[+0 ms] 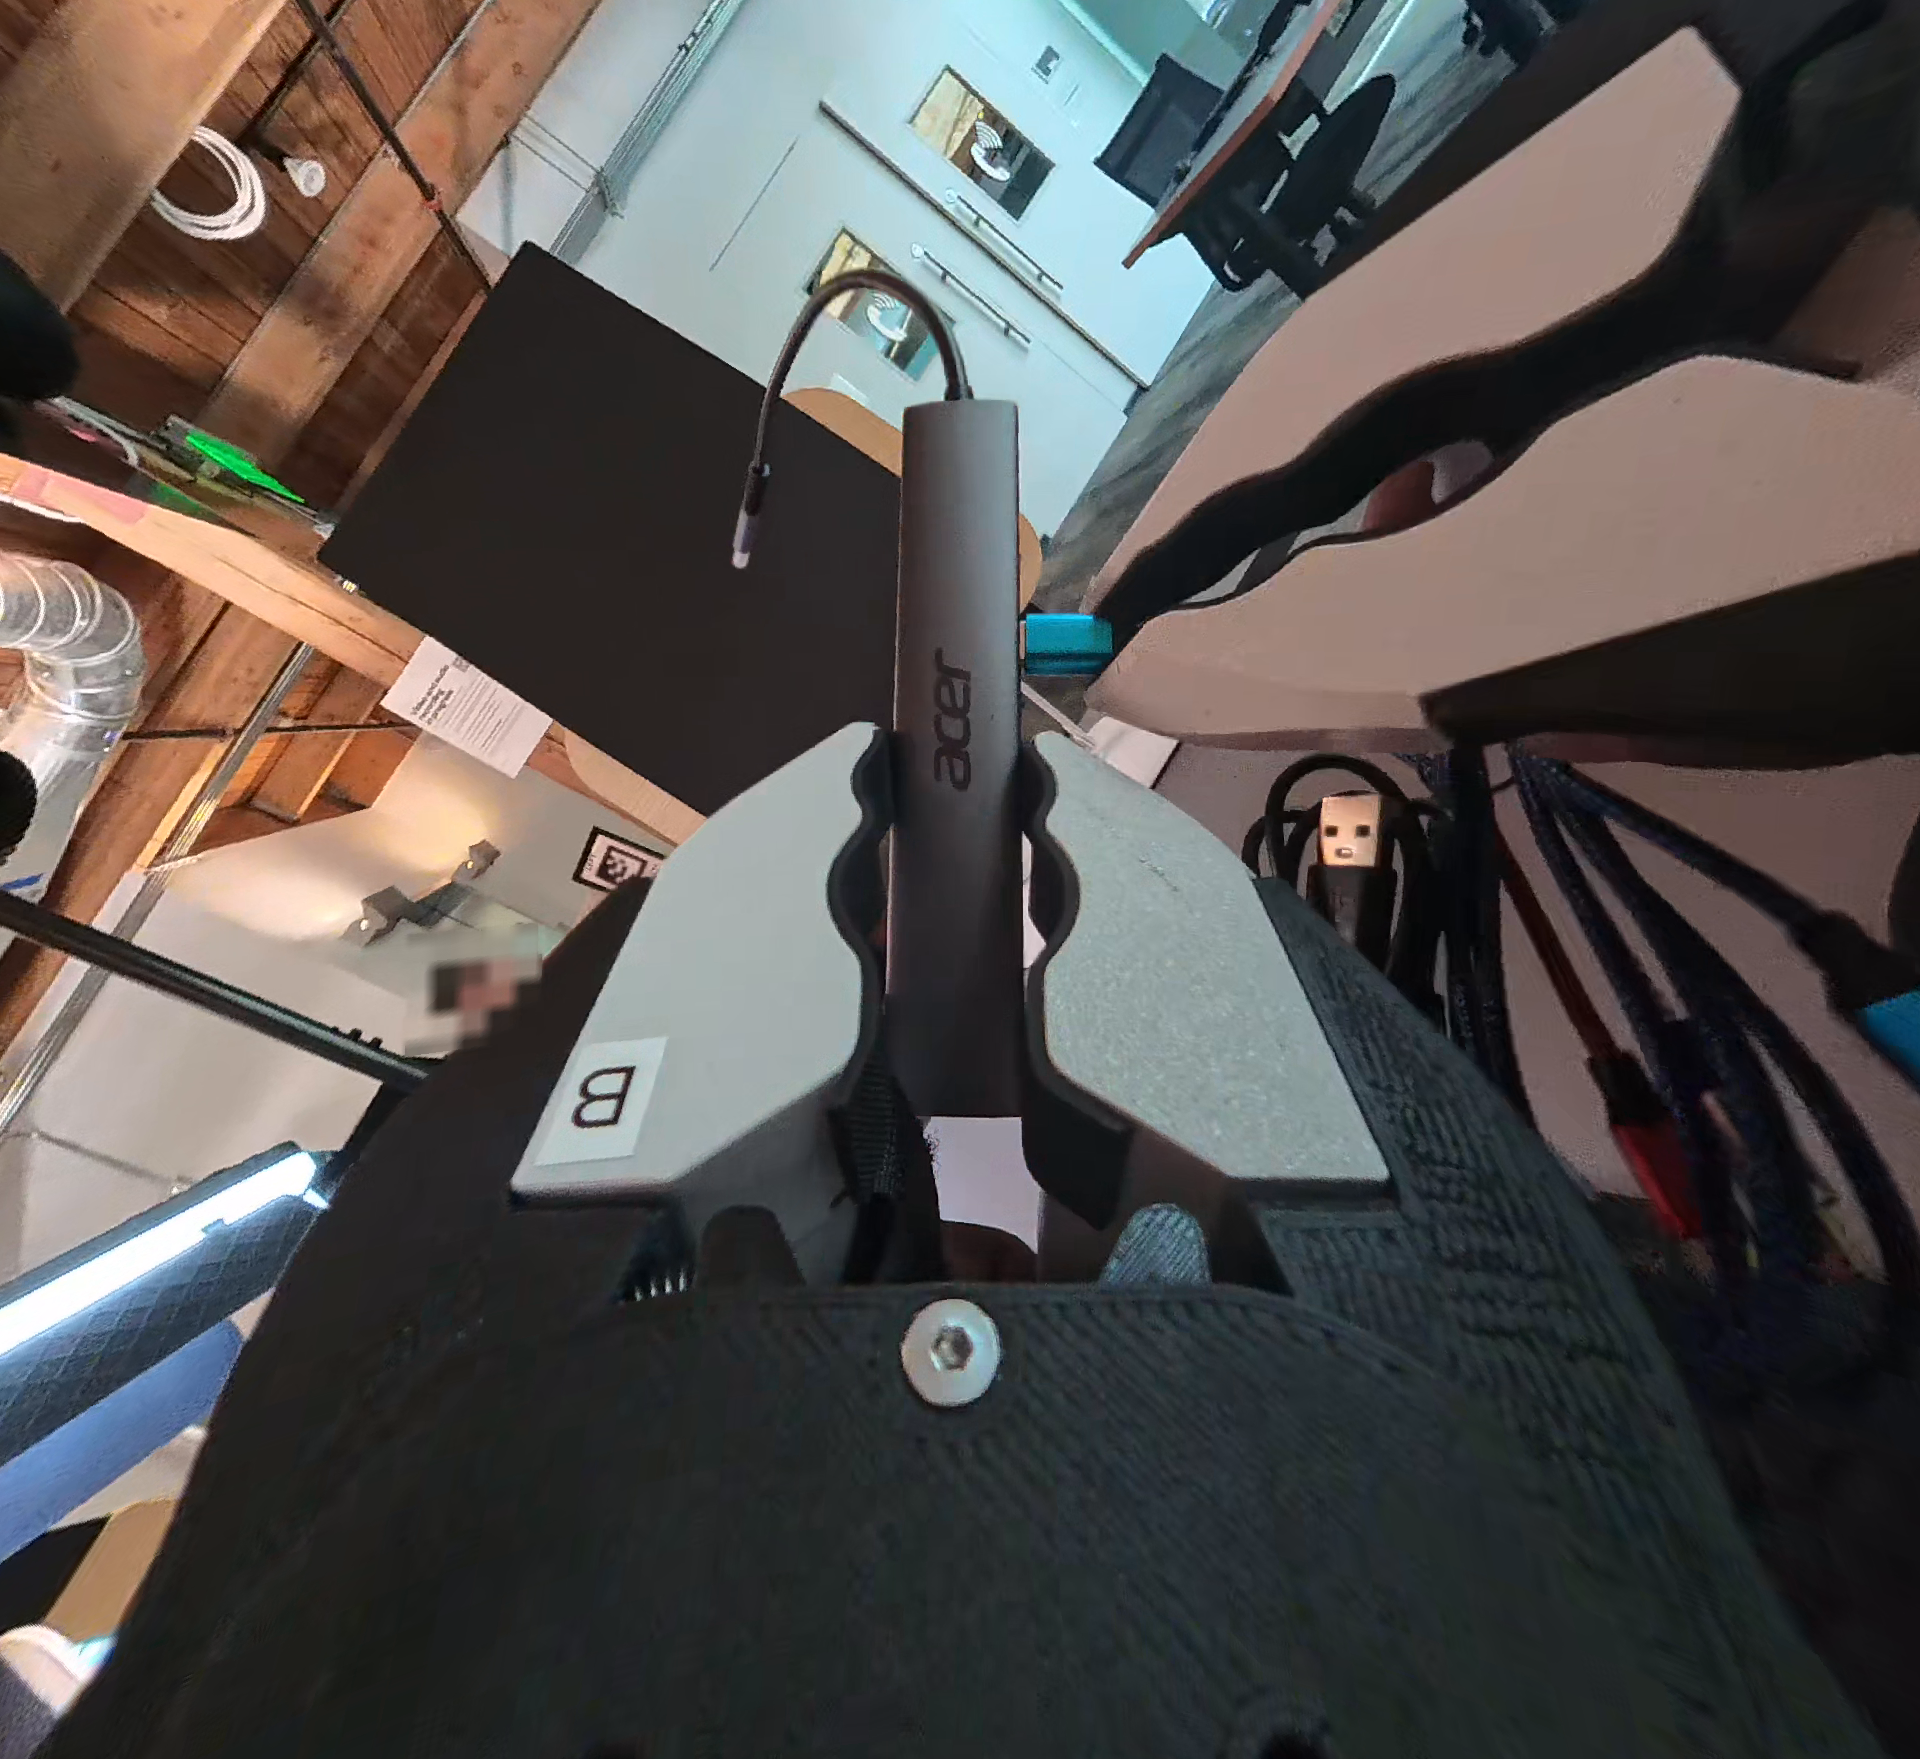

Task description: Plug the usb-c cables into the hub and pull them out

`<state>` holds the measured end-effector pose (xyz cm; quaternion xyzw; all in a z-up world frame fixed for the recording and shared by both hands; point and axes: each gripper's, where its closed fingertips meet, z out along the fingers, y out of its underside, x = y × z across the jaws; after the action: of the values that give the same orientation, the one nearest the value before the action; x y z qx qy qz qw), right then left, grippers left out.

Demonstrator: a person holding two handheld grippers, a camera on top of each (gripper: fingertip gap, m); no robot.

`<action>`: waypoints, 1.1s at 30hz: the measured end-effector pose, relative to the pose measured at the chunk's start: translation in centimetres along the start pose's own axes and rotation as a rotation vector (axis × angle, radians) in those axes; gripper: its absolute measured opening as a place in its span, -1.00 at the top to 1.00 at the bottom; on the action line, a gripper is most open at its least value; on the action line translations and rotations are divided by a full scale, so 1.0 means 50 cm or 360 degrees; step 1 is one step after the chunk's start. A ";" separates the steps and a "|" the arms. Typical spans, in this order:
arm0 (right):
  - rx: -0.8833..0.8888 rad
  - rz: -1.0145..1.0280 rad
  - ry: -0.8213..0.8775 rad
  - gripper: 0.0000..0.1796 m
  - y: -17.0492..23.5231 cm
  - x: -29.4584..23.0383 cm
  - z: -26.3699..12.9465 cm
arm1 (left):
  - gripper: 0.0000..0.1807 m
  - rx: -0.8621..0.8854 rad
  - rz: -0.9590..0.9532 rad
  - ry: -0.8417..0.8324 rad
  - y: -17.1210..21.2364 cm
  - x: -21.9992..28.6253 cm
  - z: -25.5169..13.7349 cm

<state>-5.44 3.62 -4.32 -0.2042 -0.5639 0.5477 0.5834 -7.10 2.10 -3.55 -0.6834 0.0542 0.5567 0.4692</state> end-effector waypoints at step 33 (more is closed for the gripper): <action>-0.0075 -0.0155 0.0213 0.94 0.053 -0.013 0.014 | 0.71 -0.0110 -0.0366 0.0014 0.056 0.016 0.041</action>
<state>-6.97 3.63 -6.67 -0.2264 -0.5457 0.4904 0.6406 -9.92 2.34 -5.72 -0.7033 -0.0416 0.4978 0.5058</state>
